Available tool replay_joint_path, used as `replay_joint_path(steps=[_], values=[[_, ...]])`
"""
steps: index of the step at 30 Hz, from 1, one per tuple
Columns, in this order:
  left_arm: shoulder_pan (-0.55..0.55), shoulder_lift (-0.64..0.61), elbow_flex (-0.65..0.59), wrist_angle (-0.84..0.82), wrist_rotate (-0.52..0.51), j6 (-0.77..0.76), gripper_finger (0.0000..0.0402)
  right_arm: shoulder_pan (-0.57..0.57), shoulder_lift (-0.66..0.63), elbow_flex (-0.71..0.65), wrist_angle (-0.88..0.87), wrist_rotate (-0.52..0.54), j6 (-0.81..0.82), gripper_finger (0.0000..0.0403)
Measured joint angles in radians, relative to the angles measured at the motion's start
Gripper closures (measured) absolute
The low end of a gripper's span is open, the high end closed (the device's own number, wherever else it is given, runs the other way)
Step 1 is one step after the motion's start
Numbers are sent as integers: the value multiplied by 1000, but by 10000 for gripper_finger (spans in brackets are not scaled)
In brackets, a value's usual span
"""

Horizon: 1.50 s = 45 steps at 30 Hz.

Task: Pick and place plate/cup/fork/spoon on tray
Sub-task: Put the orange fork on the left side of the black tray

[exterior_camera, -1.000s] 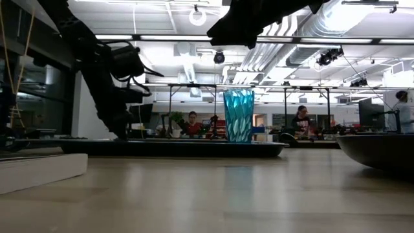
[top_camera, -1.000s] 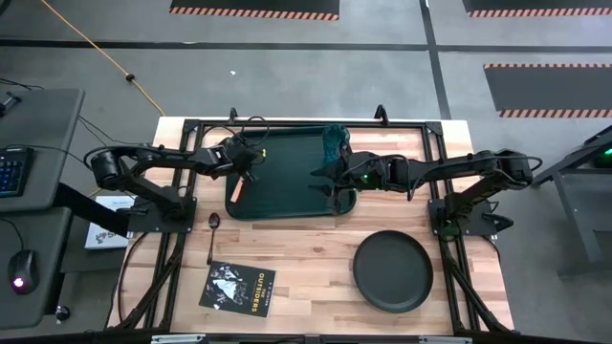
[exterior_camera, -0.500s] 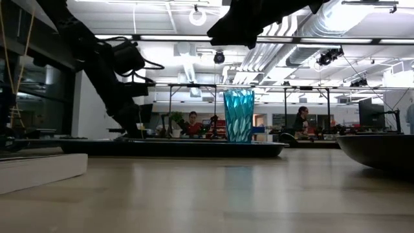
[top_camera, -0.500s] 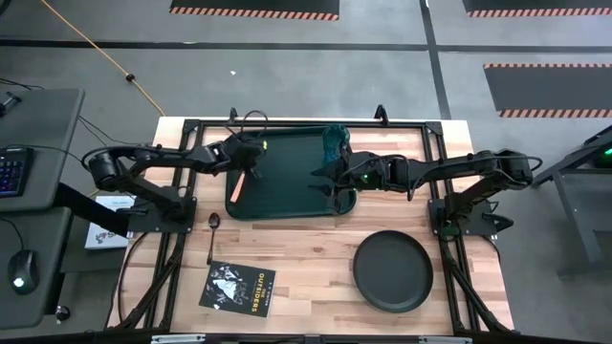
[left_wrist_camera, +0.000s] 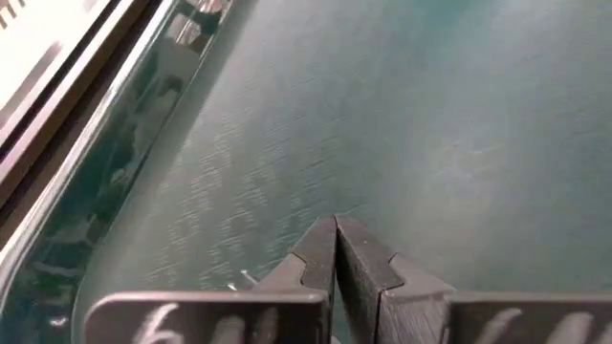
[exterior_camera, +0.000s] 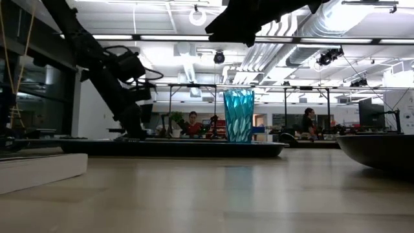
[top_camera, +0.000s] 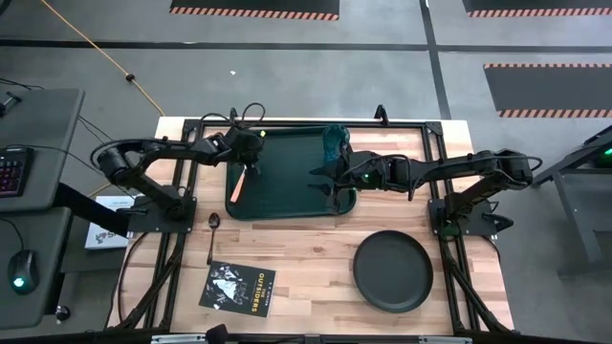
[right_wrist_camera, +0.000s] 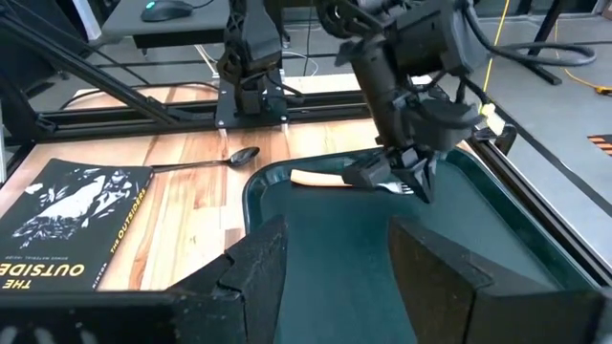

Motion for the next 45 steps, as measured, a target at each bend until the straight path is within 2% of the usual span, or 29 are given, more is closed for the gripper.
replay_joint_path(steps=[3, 10, 25, 36, 40, 45], values=[[6, 48, 0, 36, -13, 3, 401, 0, 0, 0, 0, 0, 1, 229], [7, 87, 0, 85, -133, 17, 401, 0, 0, 0, -5, 0, -2, 229], [7, 78, 0, -30, -384, 62, 401, 0, 0, 0, -12, 0, -2, 229], [6, -12, -1, -122, -400, 44, 401, 0, 0, 0, -12, 0, -2, 229], [21, -18, -1, -179, -386, 28, 401, 0, 0, 0, -12, 0, 1, 229], [25, -18, -1, -177, -383, 10, 401, 0, 0, 0, -12, 0, 5, 229]])
